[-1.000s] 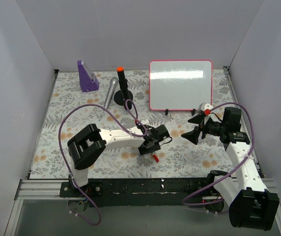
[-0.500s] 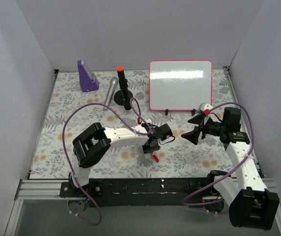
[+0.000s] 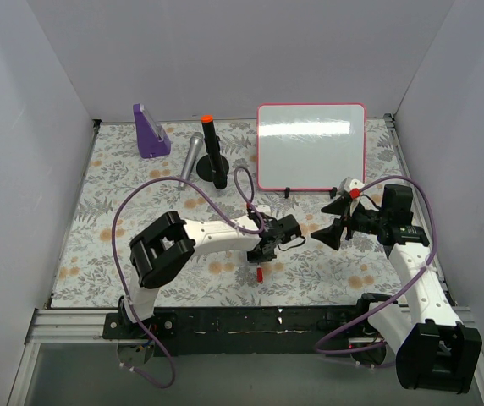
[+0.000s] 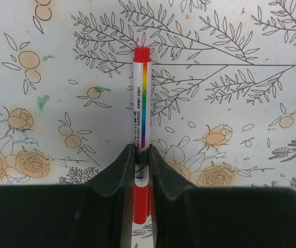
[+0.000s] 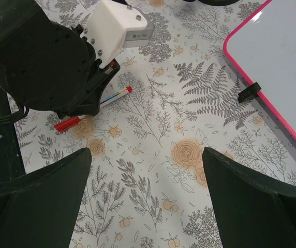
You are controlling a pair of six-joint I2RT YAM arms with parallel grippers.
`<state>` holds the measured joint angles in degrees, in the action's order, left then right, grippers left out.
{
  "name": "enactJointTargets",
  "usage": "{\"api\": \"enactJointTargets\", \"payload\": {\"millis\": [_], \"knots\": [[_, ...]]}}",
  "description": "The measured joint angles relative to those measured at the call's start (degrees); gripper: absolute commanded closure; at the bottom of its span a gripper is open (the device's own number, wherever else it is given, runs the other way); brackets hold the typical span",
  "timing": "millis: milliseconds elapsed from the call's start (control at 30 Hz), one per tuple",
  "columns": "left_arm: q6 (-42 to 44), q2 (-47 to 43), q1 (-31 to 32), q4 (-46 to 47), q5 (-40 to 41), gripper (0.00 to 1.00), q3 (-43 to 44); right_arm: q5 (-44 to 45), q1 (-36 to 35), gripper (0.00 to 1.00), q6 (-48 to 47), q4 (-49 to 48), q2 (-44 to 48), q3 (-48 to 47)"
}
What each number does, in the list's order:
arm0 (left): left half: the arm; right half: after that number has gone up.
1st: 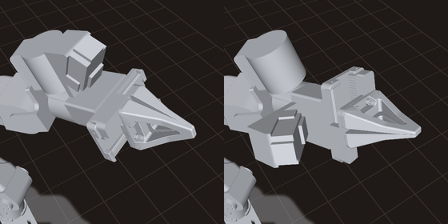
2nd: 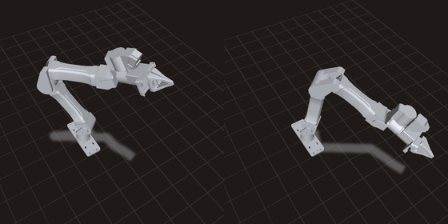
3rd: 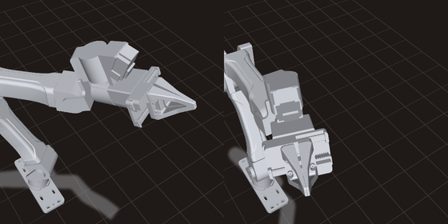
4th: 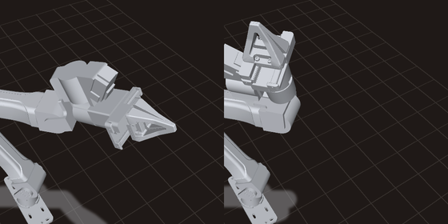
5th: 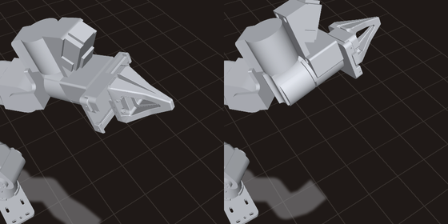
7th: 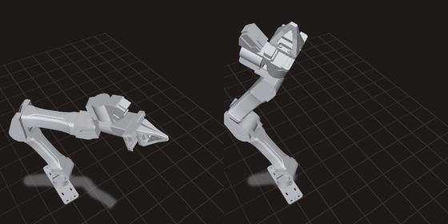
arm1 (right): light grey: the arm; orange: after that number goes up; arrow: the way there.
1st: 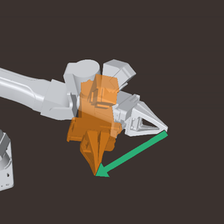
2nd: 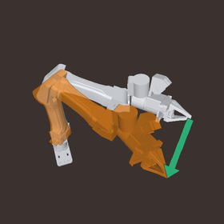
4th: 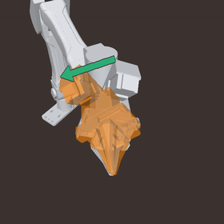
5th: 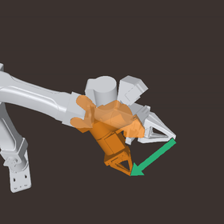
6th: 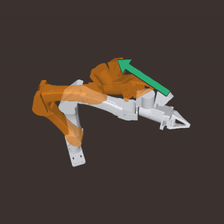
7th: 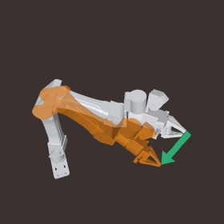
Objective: Write a sentence on the whiteboard
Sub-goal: Pick up the whiteboard marker from the center of the board.
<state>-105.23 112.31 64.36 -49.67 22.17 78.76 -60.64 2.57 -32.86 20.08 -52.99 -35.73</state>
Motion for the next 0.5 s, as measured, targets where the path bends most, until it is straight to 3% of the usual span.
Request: {"api": "enactJointTargets", "payload": {"millis": [300, 500], "knots": [[14.1, -0.3, 0.3, 6.4, 1.1, 1.00, -0.8, -1.0, -1.2, 0.04, 0.4, -0.3, -1.2, 0.0], [22.9, -1.4, 0.3, 13.7, 2.3, 1.00, -2.8, -1.2, -1.7, 0.04, 5.9, -4.1, -3.8, 0.7]]}}
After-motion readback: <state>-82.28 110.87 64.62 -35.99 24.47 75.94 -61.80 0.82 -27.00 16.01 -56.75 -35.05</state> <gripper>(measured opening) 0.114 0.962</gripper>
